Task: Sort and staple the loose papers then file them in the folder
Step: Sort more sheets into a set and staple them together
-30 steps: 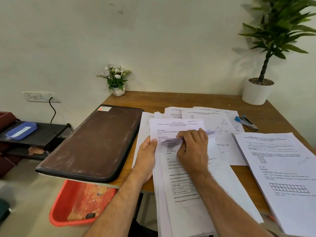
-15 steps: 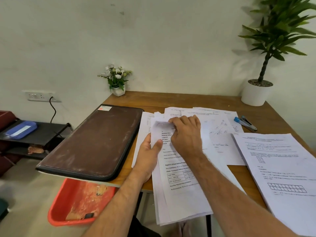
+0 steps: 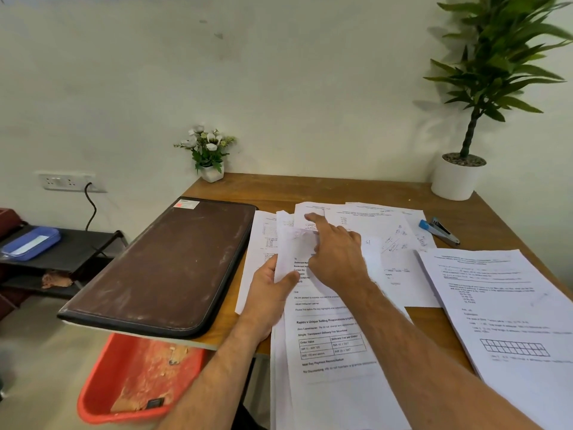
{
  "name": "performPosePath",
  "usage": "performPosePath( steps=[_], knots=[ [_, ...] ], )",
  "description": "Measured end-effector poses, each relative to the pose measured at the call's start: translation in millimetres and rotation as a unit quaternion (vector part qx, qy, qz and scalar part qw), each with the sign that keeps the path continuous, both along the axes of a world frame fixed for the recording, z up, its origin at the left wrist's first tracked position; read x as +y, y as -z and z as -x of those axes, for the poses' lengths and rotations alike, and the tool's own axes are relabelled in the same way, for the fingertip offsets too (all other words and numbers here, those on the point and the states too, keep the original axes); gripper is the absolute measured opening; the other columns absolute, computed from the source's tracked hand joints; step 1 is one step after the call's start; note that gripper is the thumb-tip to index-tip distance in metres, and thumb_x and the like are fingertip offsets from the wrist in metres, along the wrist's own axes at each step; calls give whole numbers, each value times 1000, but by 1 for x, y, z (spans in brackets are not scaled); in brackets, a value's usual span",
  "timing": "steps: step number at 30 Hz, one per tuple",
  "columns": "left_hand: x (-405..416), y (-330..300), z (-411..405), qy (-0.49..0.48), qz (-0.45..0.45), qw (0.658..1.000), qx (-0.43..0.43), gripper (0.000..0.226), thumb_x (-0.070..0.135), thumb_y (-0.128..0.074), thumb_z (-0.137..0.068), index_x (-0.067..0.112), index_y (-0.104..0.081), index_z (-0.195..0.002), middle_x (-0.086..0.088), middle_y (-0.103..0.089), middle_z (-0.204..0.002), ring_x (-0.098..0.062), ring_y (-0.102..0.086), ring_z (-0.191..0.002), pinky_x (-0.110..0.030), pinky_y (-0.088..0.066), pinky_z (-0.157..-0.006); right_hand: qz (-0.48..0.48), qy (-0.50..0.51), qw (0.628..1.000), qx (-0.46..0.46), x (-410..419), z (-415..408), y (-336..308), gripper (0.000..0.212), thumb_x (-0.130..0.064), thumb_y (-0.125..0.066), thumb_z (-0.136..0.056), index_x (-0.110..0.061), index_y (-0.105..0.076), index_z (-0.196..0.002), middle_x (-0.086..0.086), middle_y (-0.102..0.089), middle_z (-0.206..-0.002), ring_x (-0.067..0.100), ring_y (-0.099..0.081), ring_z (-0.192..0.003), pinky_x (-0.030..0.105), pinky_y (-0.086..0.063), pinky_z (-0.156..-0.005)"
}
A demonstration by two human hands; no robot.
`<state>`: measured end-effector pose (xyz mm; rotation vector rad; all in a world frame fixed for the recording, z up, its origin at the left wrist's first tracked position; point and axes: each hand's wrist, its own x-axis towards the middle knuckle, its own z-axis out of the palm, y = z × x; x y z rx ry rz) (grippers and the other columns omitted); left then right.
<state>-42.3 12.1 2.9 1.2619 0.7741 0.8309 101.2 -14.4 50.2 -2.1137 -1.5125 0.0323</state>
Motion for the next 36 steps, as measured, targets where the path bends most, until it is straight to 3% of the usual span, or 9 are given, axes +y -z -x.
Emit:
performPosePath(
  steps=[4, 8, 11, 14, 17, 20, 25, 29, 36],
  knots=[
    [-2, 3, -2, -4, -47, 998, 40, 28, 2, -60, -99, 24, -70, -111, -5, -77, -103, -30, -74, -97, -50, -60, -88, 36, 5, 999, 11, -1, -8, 2, 61, -10, -66, -80, -29, -52, -136, -3, -65, -124, 22, -57, -115, 44, -37, -107],
    [-2, 7, -2, -19, -103, 989, 103, 23, 12, -63, -97, 32, -72, -104, 1, -77, -97, -26, -73, -93, -50, -60, -86, -28, 15, 996, 80, -8, -15, 24, 35, -4, -65, -85, -16, -62, -117, 2, -53, -122, 26, -60, -105, 43, -52, -97],
    [-3, 5, -3, -35, -131, 985, 106, 15, 23, -61, -101, 27, -75, -105, 2, -77, -91, -26, -73, -88, -43, -61, -78, -114, 20, 990, 86, -15, -20, 36, 18, 0, -61, -88, -16, -63, -96, -2, -46, -123, 19, -61, -93, 22, -53, -75],
    [-12, -3, -2, -83, -95, 990, 57, 35, 42, -52, -102, 18, -78, -103, 2, -78, -93, -15, -73, -89, -23, -58, -74, -172, 7, 982, 78, -22, -18, 49, 29, 7, -58, -87, -21, -55, -81, -9, -51, -106, 9, -56, -81, 6, -38, -64],
    [-8, -13, 0, -214, -77, 974, 14, 49, 47, -43, -104, 11, -76, -101, -1, -78, -94, -12, -74, -87, -16, -57, -75, -201, -13, 979, 25, -21, -18, 57, 37, 13, -59, -78, -24, -59, -84, -9, -59, -92, 20, -57, -85, 27, -48, -73],
    [20, -20, 7, -281, -185, 912, 236, 21, 26, -56, -103, 16, -70, -114, 1, -72, -113, -13, -68, -101, -6, -45, -67, -208, -19, 978, -11, -16, -17, 59, 37, 14, -63, -75, -21, -62, -85, -8, -63, -86, 21, -56, -82, 38, -46, -82],
    [24, -18, -9, -89, -178, 797, 570, 54, 39, -64, -93, 19, -45, -140, -10, -51, -139, -32, -43, -130, -46, -43, -99, -188, -10, 982, -19, -22, -23, 73, 34, 10, -62, -78, -23, -63, -88, -8, -64, -89, 21, -56, -86, 28, -36, -85],
    [29, -29, -16, -106, -133, 777, 607, 73, 48, -68, -90, 21, -30, -147, -11, -39, -147, -35, -34, -135, -54, -36, -105, -187, -8, 982, -10, -18, -23, 70, 34, 9, -62, -80, -24, -64, -89, -9, -65, -91, 19, -56, -89, 31, -38, -88],
    [36, -32, -17, -132, -94, 806, 569, 94, 52, -80, -80, 12, -27, -146, -15, -40, -140, -33, -52, -123, -41, -46, -86, -193, -5, 981, -9, -17, -25, 72, 31, 7, -62, -81, -24, -64, -89, -8, -65, -91, 19, -56, -88, 31, -38, -89]
  ],
)
